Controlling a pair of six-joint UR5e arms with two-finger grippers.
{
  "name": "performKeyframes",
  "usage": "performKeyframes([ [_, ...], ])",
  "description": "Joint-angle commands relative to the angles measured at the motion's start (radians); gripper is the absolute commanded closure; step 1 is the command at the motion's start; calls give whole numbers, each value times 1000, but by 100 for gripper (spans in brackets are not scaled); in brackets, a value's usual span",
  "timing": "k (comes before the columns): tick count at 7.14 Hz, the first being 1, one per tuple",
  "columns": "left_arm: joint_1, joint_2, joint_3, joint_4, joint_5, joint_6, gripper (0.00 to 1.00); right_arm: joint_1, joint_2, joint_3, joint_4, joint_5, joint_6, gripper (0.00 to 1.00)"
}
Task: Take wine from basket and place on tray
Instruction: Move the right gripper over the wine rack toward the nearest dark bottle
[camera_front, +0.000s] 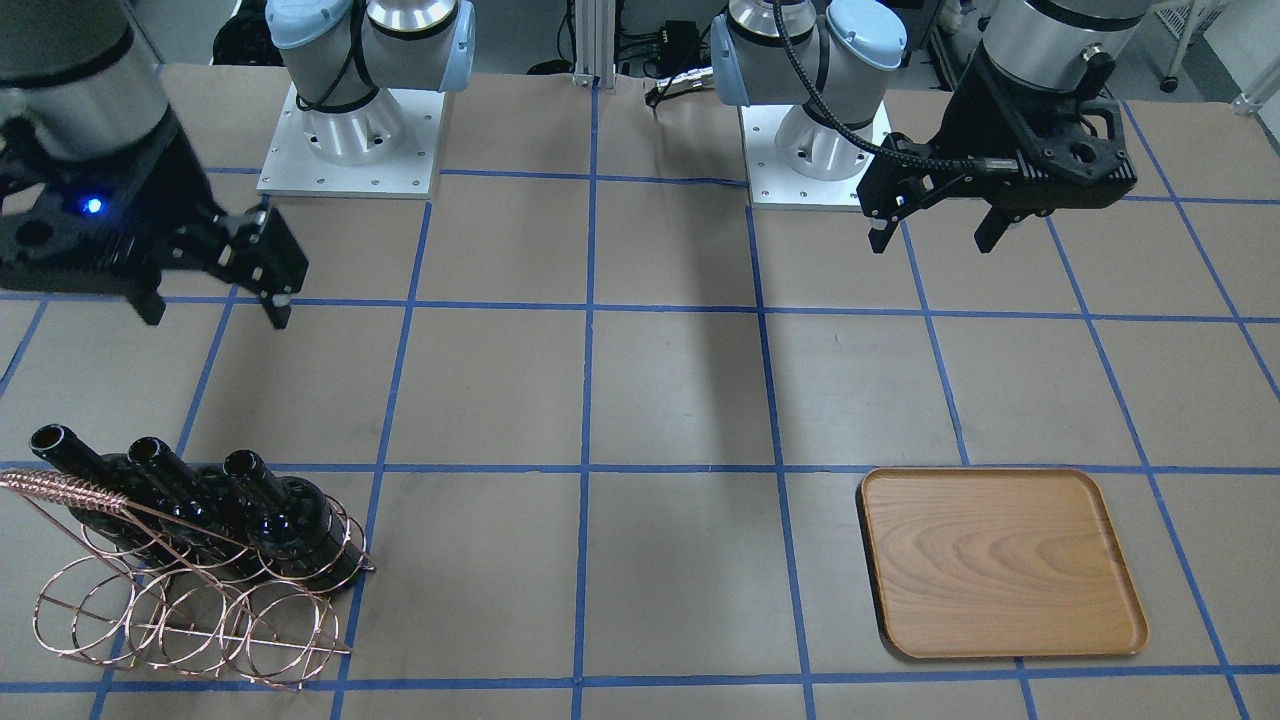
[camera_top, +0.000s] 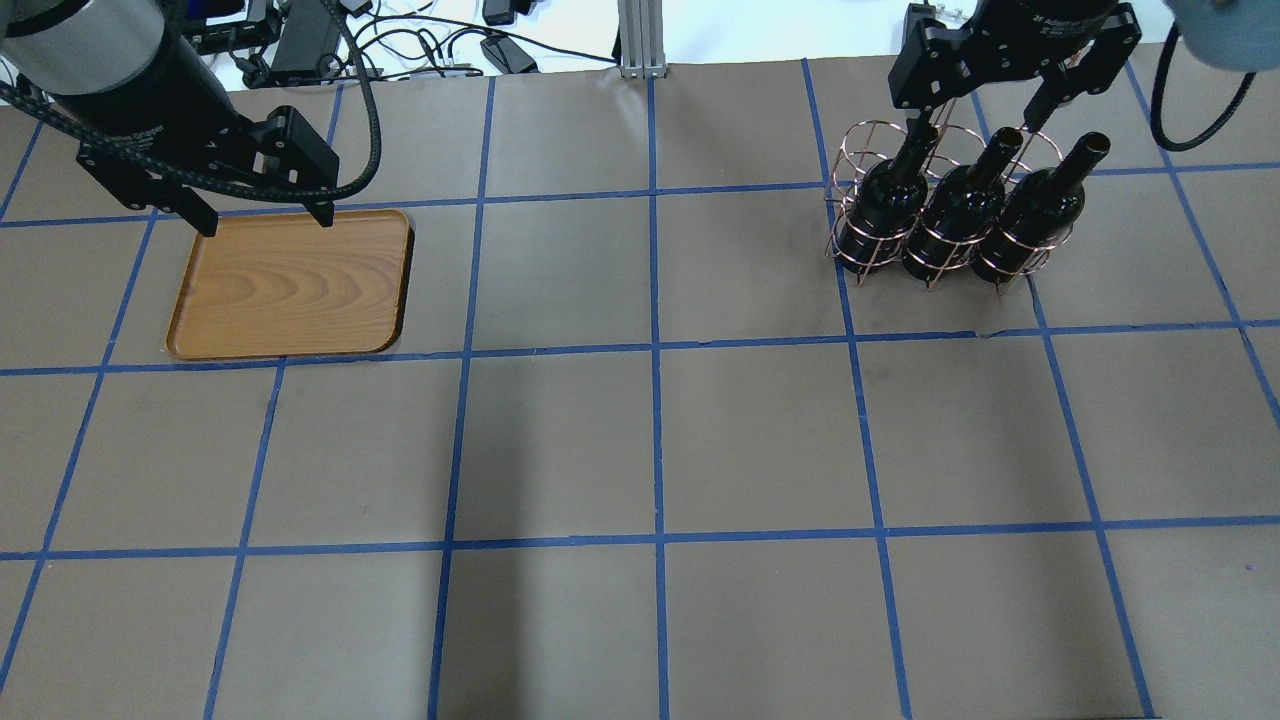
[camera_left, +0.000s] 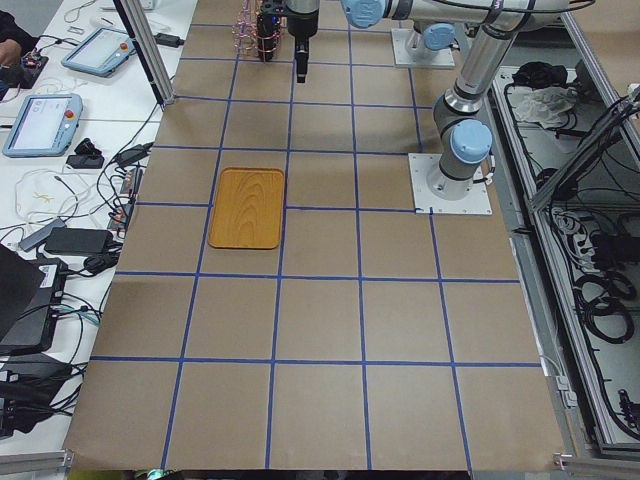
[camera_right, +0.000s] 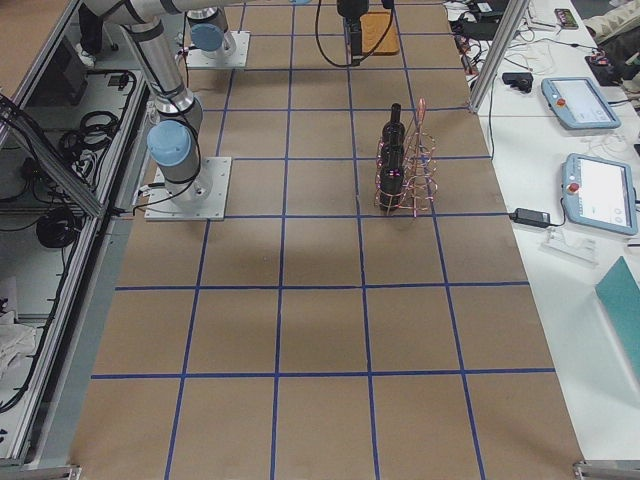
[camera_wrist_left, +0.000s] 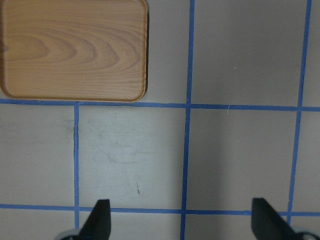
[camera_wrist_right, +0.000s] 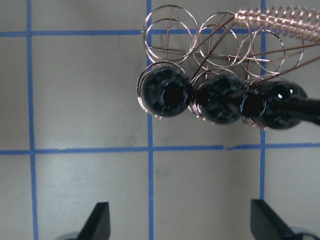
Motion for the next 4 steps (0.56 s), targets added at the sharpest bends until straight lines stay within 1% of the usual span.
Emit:
performKeyframes([
  [1, 0, 0, 0, 0, 0, 0, 0, -116, 96, -8, -40, -15, -101, 1],
  [3, 0, 0, 1, 0, 0, 0, 0, -130, 125, 8, -81, -12, -90, 6],
  [4, 0, 0, 1, 0, 0, 0, 0, -130, 124, 12, -82, -7, -83, 11],
])
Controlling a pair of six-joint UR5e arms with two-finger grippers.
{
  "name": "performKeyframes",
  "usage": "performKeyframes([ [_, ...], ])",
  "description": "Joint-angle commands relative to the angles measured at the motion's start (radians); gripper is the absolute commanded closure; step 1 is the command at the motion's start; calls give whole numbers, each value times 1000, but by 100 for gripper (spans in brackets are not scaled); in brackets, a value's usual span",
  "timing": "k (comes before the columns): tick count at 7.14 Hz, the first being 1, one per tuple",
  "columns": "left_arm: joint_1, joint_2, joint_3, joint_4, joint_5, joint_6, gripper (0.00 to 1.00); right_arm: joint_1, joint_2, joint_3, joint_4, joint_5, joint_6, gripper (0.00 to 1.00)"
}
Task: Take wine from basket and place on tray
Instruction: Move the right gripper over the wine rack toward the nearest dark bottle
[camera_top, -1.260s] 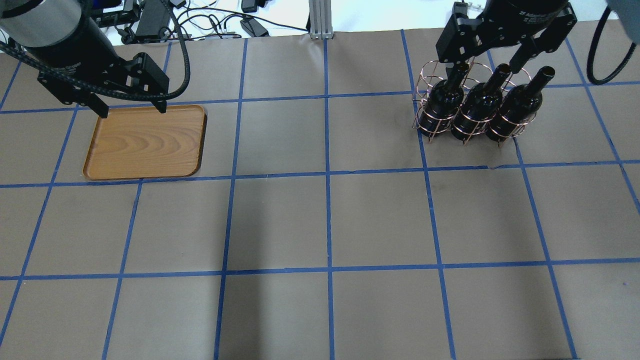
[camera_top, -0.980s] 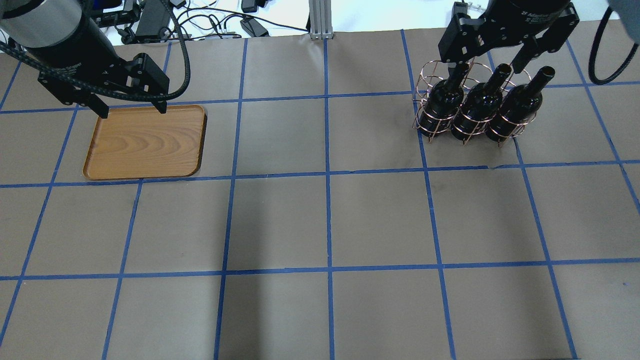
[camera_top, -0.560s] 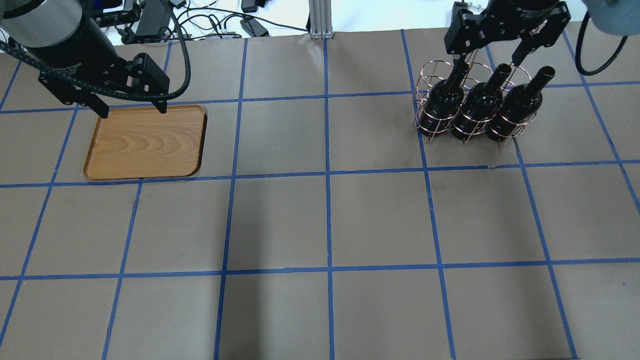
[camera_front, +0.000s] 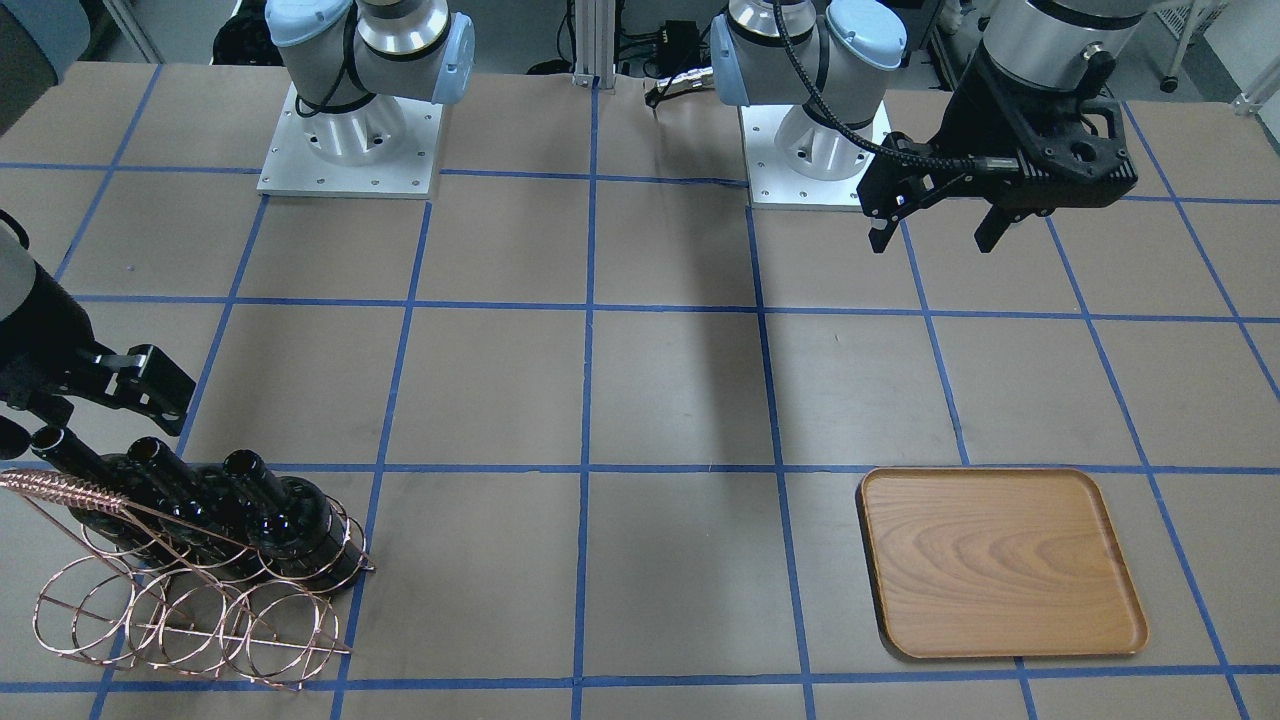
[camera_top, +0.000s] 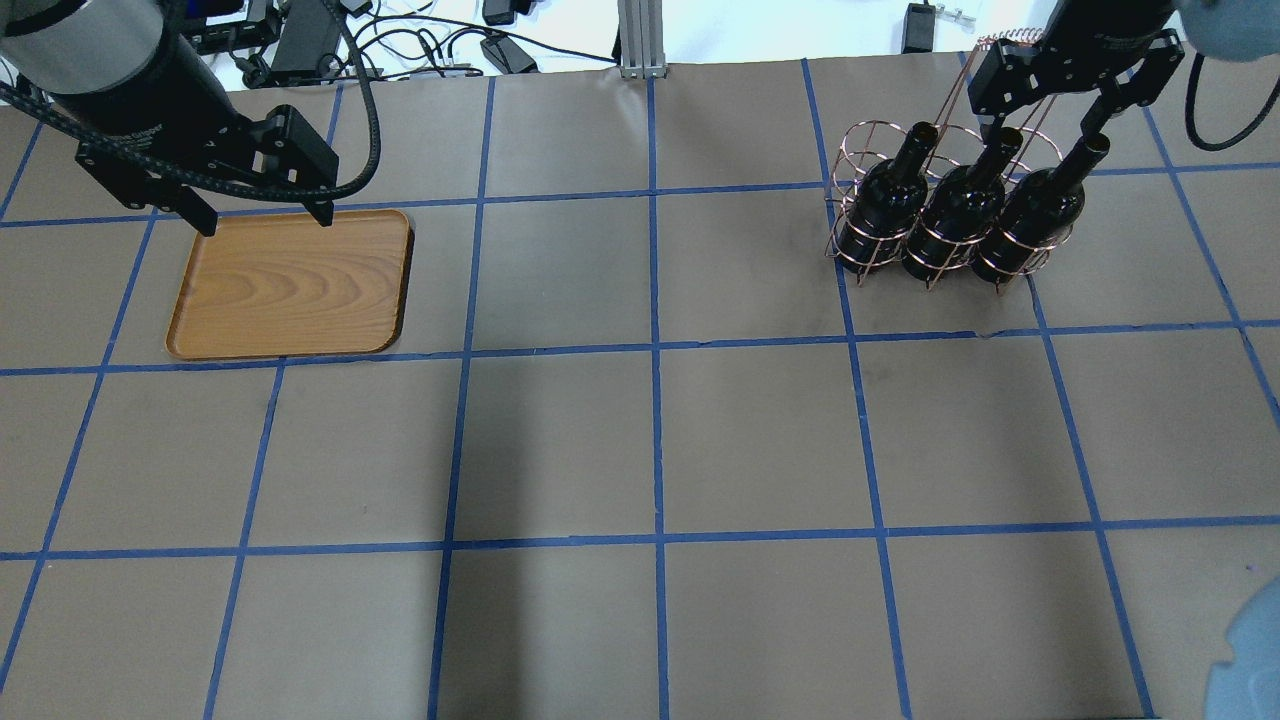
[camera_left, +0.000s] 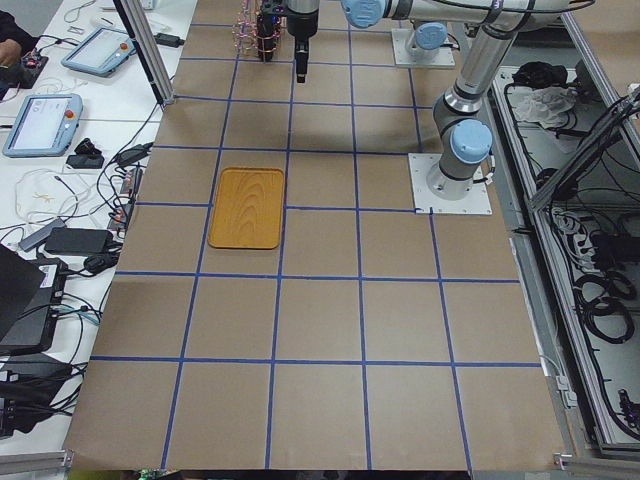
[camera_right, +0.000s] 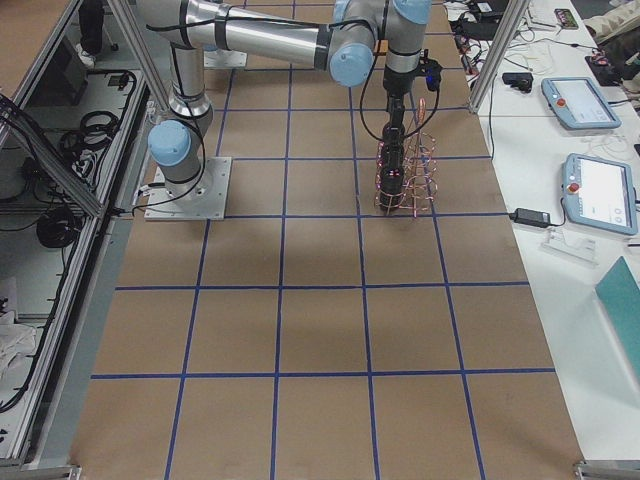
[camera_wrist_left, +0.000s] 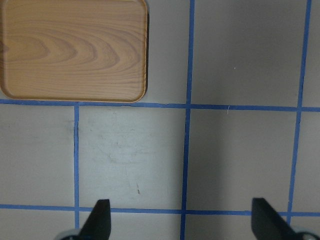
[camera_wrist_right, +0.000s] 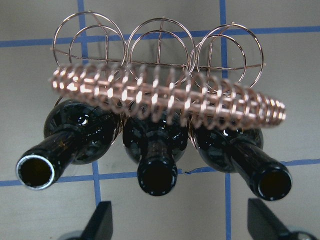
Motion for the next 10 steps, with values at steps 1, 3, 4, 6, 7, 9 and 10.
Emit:
performKeyframes([
  [1, 2, 0, 0, 0, 0, 2, 0, -4, 8, 8, -12, 11, 15, 11],
  [3, 2, 2, 0, 0, 0, 2, 0, -3, 21, 14, -65, 13, 30, 13],
  [4, 2, 2, 0, 0, 0, 2, 0, -3, 36, 25, -73, 31, 34, 17],
  [6, 2, 2, -1, 0, 0, 2, 0, 6, 36, 28, -76, 60, 72, 30],
  [7, 2, 2, 0, 0, 0, 2, 0, 6, 45, 28, -82, 60, 61, 36],
  [9, 2, 2, 0, 0, 0, 2, 0, 6, 50, 28, -87, 51, 61, 43],
  [10, 2, 2, 0, 0, 0, 2, 0, 6, 51, 28, -78, 54, 61, 56],
])
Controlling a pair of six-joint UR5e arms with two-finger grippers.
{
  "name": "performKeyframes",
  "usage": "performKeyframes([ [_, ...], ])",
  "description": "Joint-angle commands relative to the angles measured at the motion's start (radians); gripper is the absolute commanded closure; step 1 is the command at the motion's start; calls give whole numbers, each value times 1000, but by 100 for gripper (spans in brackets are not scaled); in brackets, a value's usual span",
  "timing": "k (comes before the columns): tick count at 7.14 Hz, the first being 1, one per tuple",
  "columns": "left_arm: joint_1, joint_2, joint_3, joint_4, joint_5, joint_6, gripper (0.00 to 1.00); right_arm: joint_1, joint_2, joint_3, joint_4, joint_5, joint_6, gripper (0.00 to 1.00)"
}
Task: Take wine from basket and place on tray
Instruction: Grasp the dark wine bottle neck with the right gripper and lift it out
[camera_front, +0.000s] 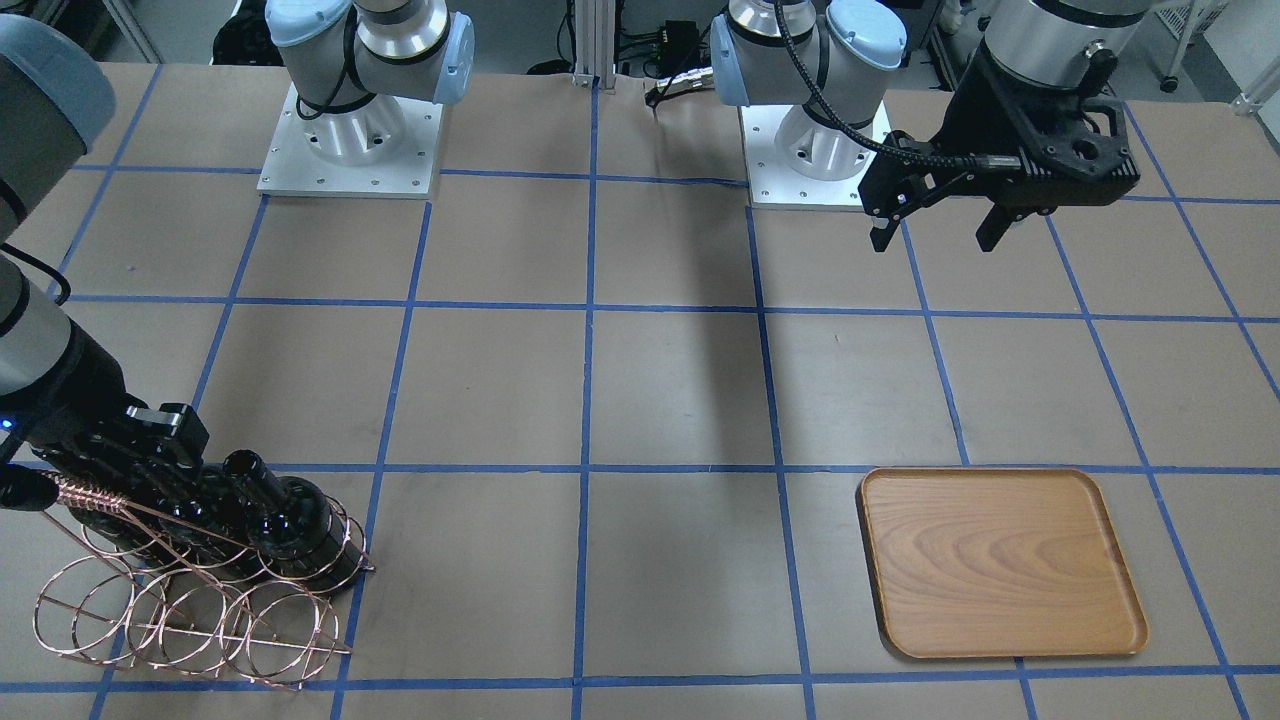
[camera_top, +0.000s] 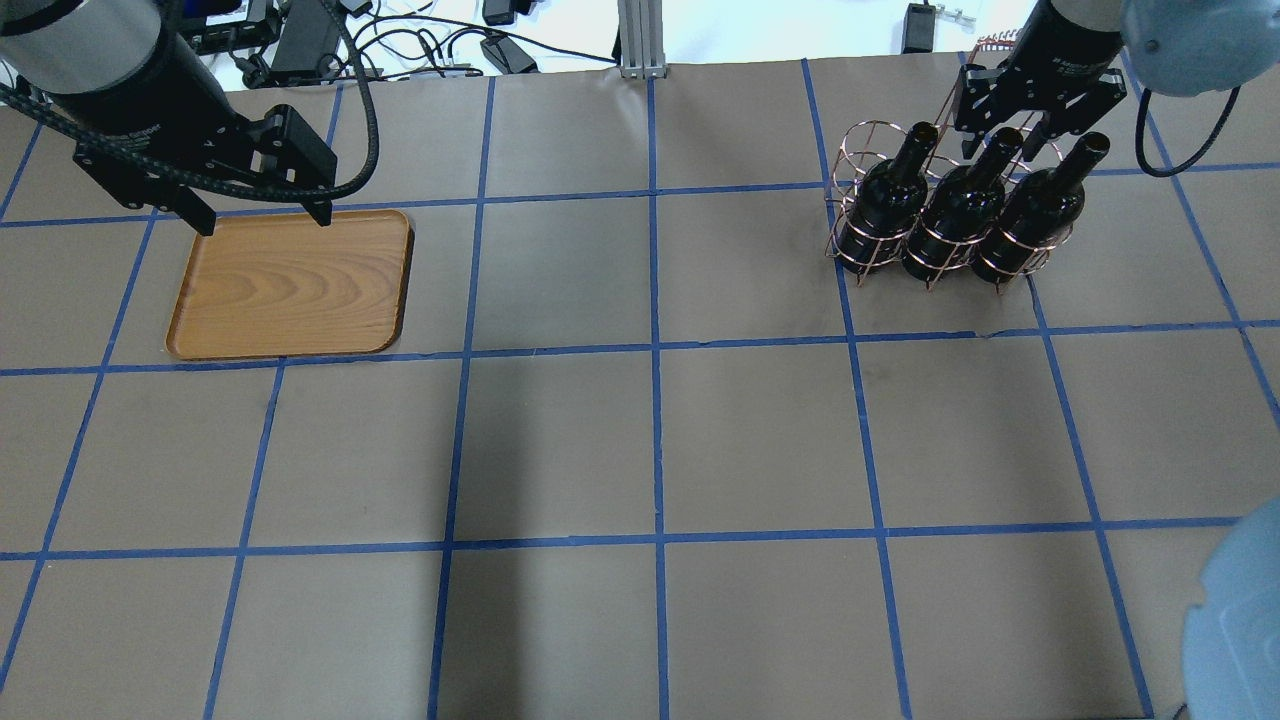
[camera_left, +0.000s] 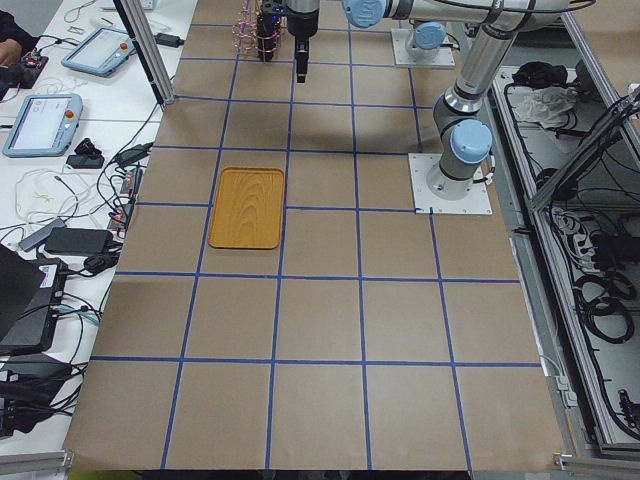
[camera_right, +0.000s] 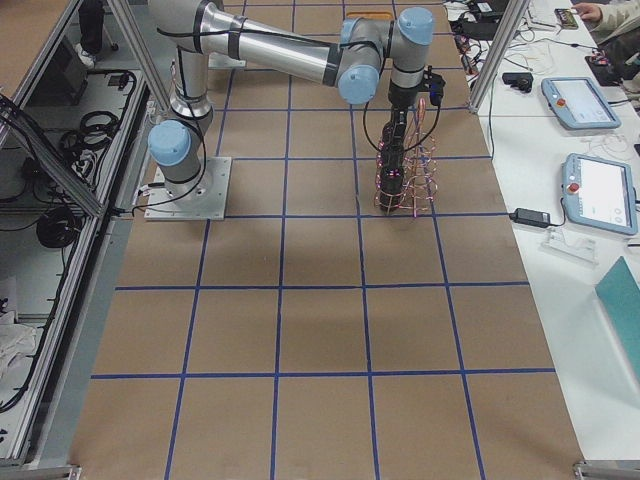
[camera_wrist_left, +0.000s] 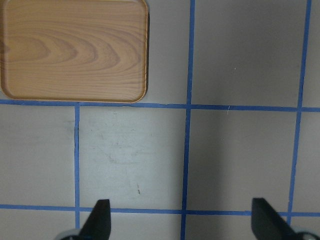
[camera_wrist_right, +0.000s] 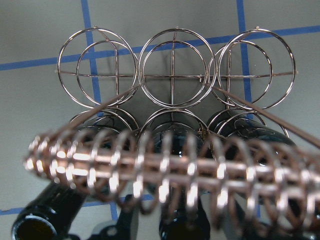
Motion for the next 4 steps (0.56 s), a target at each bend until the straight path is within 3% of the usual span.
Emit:
performKeyframes([
  [1, 0, 0, 0, 0, 0, 0, 0, 0, 4, 2, 10, -2, -2, 66],
  [4, 0, 0, 0, 0, 0, 0, 0, 0, -4, -3, 14, -7, -4, 77],
])
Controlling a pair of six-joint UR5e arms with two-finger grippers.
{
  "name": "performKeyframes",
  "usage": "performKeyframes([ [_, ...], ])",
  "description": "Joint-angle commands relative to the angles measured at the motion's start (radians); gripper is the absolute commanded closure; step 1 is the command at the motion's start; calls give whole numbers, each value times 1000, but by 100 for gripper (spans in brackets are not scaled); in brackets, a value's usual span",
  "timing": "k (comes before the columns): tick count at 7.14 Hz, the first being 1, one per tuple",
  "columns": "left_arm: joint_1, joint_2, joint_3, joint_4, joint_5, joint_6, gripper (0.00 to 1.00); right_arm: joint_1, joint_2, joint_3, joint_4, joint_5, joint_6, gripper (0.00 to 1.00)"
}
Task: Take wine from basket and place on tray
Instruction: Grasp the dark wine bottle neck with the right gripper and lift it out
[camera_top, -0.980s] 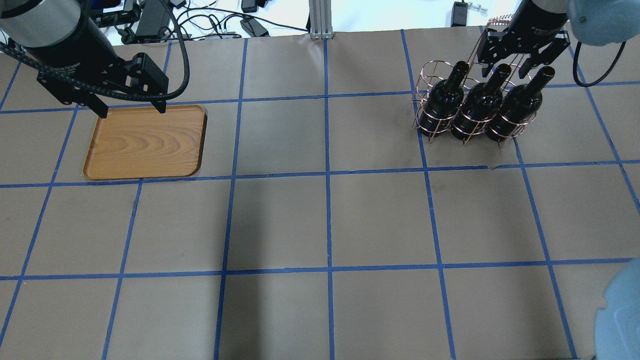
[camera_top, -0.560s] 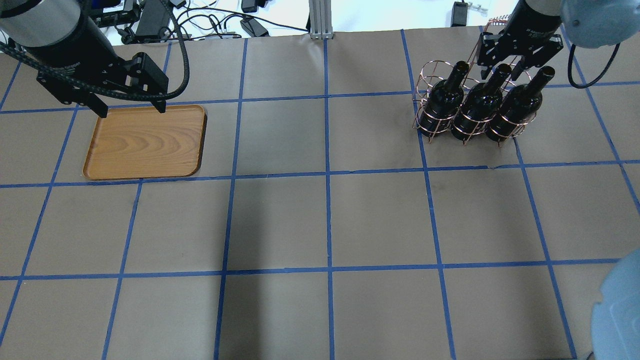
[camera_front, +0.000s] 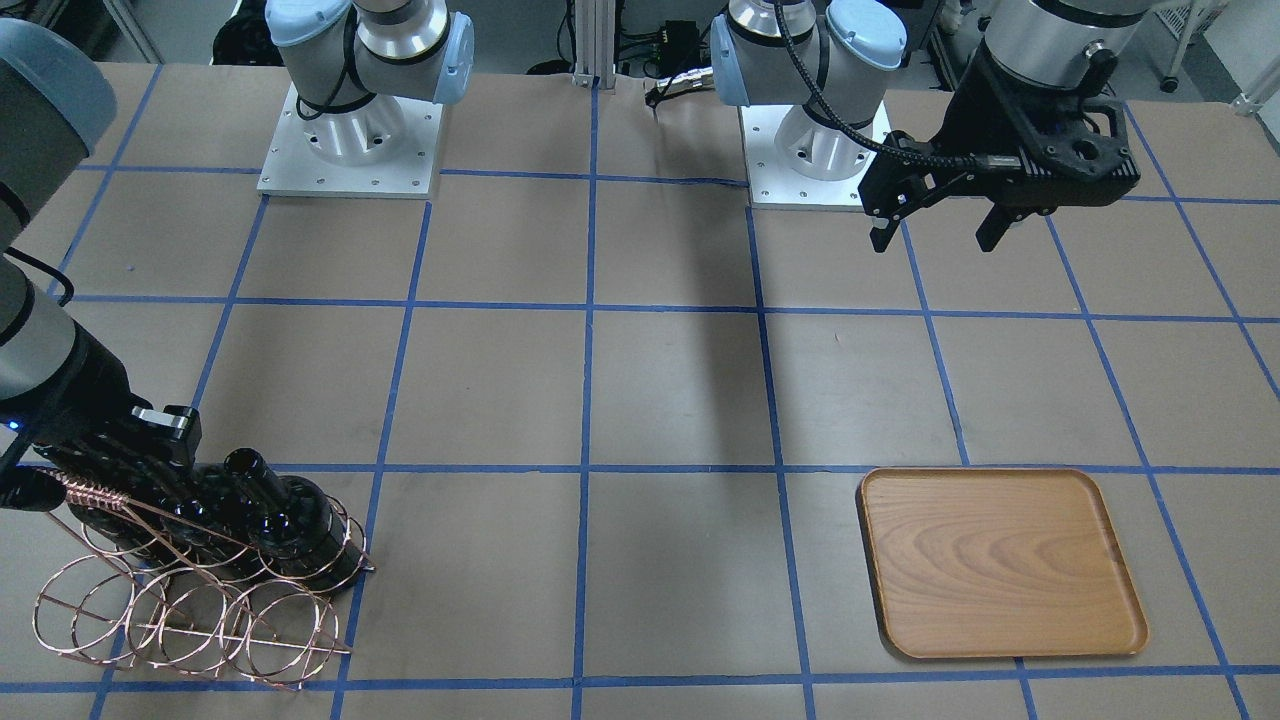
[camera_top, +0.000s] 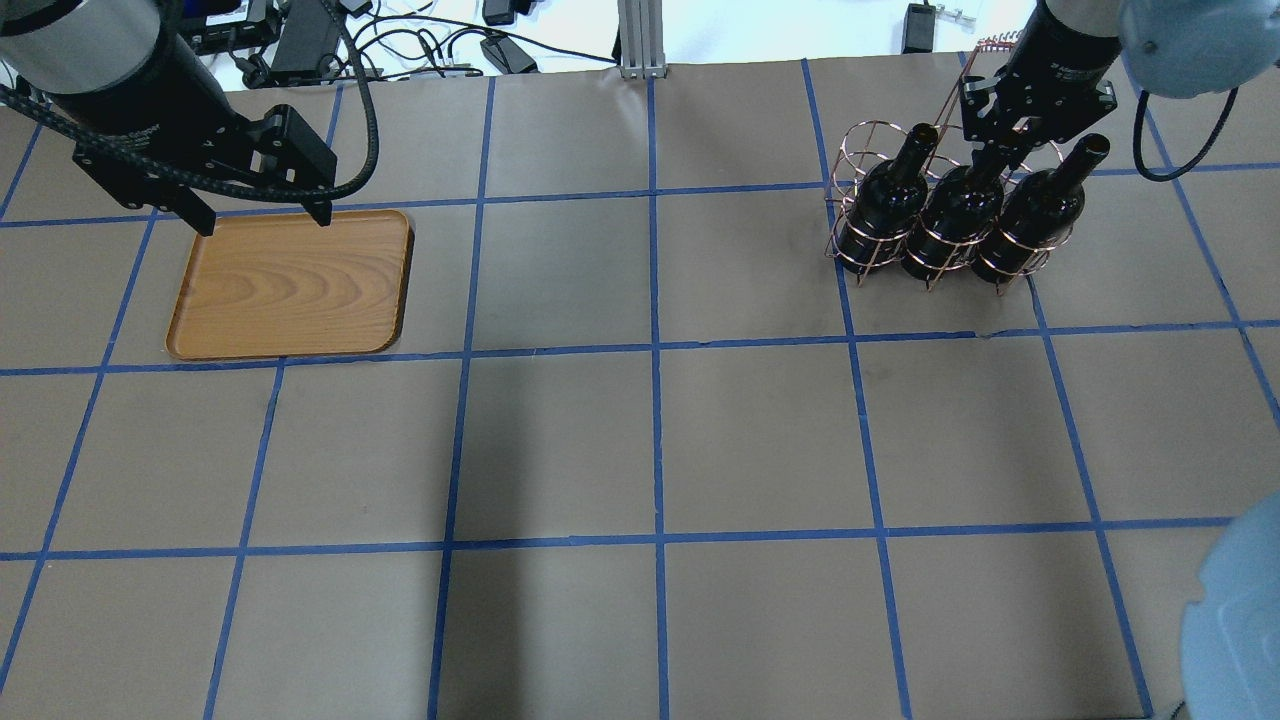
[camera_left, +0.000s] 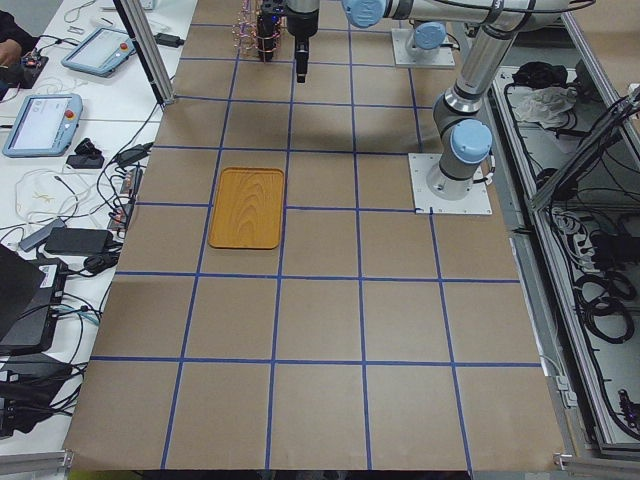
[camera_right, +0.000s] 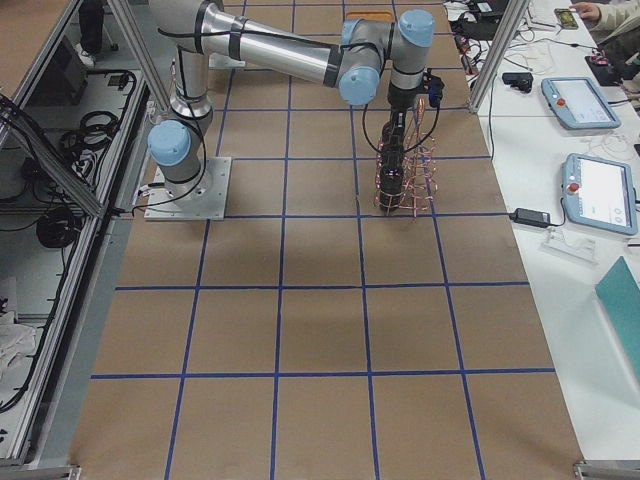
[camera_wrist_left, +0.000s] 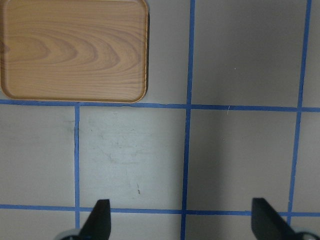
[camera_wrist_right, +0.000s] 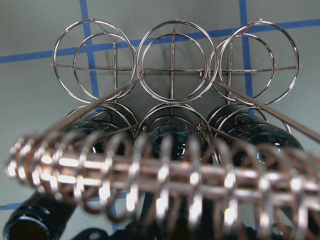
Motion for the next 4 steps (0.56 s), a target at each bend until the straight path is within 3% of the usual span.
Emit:
performKeyframes([
  [1, 0, 0, -2, 0, 0, 0, 0, 0, -20, -28, 24, -1, -1, 77],
  [4, 0, 0, 0, 0, 0, 0, 0, 1, -151, -213, 332, 7, -1, 77],
])
